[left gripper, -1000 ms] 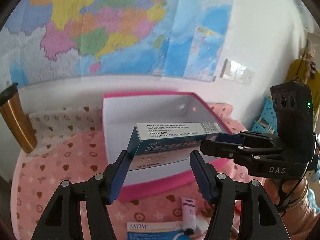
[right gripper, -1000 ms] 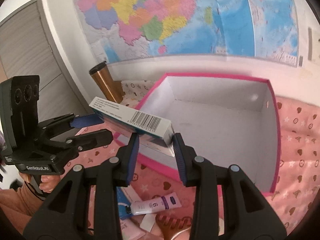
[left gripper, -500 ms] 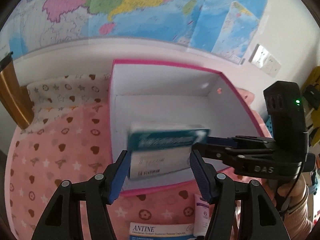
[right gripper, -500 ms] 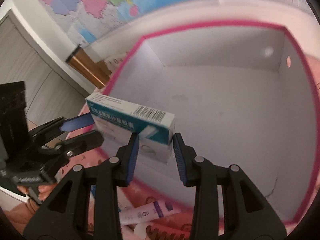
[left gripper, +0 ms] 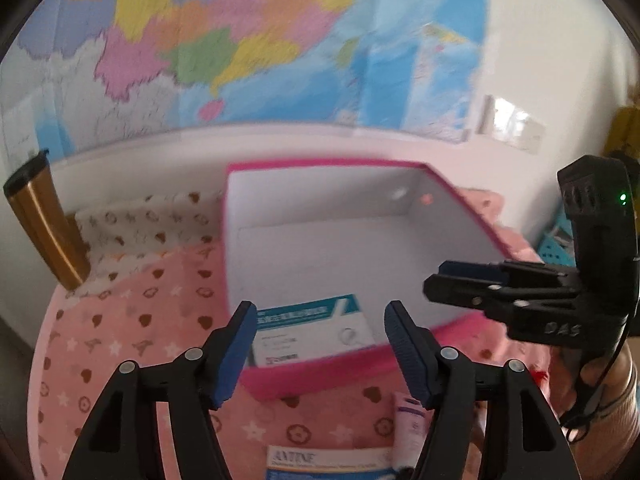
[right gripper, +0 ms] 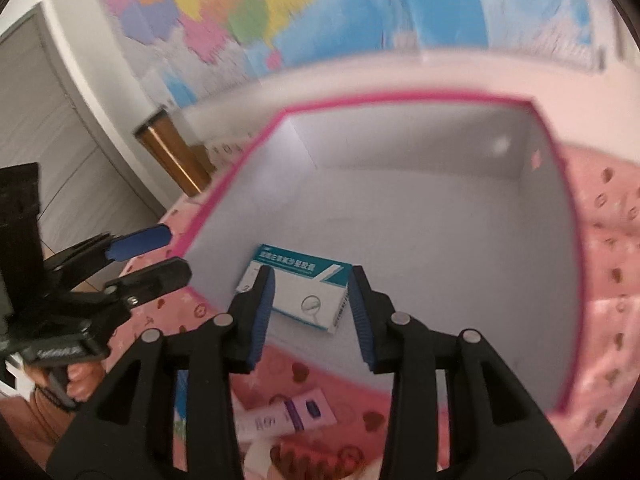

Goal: Organize rigid objects
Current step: 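Carry the white-teal box into the magenta box and open the right gripper, then grasp the brown wooden back scratcher handle with the right gripper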

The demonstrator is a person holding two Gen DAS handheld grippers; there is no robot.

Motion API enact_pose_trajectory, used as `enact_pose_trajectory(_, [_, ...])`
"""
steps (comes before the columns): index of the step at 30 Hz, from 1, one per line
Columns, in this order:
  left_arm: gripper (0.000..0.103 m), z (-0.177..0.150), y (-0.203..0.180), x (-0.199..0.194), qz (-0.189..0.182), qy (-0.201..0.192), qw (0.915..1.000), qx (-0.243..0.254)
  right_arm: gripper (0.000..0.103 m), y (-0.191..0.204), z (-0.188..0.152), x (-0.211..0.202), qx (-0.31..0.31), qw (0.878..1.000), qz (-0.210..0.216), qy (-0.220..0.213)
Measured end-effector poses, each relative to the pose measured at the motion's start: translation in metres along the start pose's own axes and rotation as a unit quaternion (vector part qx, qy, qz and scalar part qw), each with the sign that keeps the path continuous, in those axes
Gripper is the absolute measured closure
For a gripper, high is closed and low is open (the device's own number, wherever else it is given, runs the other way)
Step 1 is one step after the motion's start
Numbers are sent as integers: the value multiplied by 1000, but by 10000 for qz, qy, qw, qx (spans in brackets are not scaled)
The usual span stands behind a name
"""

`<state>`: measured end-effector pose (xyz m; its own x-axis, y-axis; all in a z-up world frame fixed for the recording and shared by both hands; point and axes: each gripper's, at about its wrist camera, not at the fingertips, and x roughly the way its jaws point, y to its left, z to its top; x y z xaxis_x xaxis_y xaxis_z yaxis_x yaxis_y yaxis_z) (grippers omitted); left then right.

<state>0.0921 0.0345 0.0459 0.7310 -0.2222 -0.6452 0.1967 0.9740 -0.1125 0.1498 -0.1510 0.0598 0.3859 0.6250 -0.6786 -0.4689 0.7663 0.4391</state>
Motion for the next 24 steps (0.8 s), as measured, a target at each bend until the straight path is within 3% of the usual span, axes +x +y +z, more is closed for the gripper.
enact_pose_trajectory(4, [29, -16, -17, -15, -351, -161, 9991, 185, 52, 8, -24, -42, -265, 9990, -58, -366])
enact_pose_trajectory(8, [29, -36, -35, -18, -663, -50, 9971, 383, 52, 12, -58, -64, -356, 9986, -96, -376])
enact_pose_trajectory(17, [29, -73, -59, -14, -993, 312, 9936, 441, 54, 6, -137, -50, -68, 9985, -95, 534])
enact_pose_trajectory(19, [29, -82, -64, -14, -1082, 378, 9925, 427, 61, 3, -149, -43, 25, 9974, -38, 716])
enact_pose_trajectory(24, [29, -99, -73, -17, -1065, 533, 9914, 549, 63, 4, -157, -36, 108, 9966, 102, 808])
